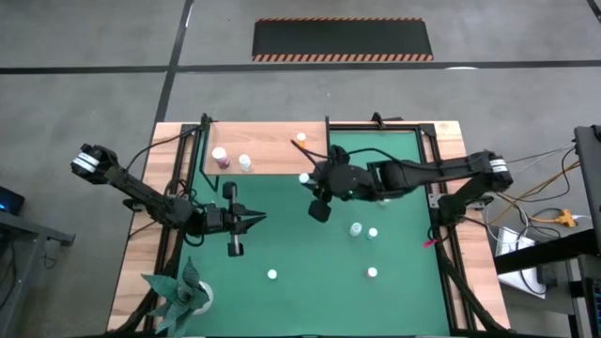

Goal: Pick and place medicine bottles onto shelf by color
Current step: Put the bottom yellow pill bottle on the shelf

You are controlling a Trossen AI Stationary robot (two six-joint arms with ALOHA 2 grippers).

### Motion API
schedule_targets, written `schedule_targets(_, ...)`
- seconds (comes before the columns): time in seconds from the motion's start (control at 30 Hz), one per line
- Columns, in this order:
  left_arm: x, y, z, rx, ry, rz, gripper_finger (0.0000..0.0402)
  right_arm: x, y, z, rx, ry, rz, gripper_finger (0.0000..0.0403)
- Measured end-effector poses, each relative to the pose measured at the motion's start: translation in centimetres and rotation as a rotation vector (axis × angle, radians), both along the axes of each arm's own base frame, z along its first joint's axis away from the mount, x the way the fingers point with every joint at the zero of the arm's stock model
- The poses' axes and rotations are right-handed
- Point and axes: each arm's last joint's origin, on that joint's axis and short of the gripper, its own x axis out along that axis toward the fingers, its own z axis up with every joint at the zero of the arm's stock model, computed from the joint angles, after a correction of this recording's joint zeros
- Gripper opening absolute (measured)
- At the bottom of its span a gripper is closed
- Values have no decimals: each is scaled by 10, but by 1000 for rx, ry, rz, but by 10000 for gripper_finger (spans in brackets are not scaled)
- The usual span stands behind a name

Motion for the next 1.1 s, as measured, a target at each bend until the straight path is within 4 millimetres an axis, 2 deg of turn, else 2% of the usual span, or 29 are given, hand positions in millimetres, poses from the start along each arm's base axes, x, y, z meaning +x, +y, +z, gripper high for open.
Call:
schedule_targets(0.37,0,0,0,0,-1,-2,8,41,-45,-43,-44,52,-88,75)
schedule_targets(0.6,0,0,0,1,0,-2,8,53,-65,-62,-33,57,-154,76)
schedule_targets(0.77,0,0,0,1,0,-2,8,56,-70,-72,-29,87,-171,75)
schedule_targets(1.1,0,0,0,1,-1,-1,8,56,-71,-71,-42,84,-195,76)
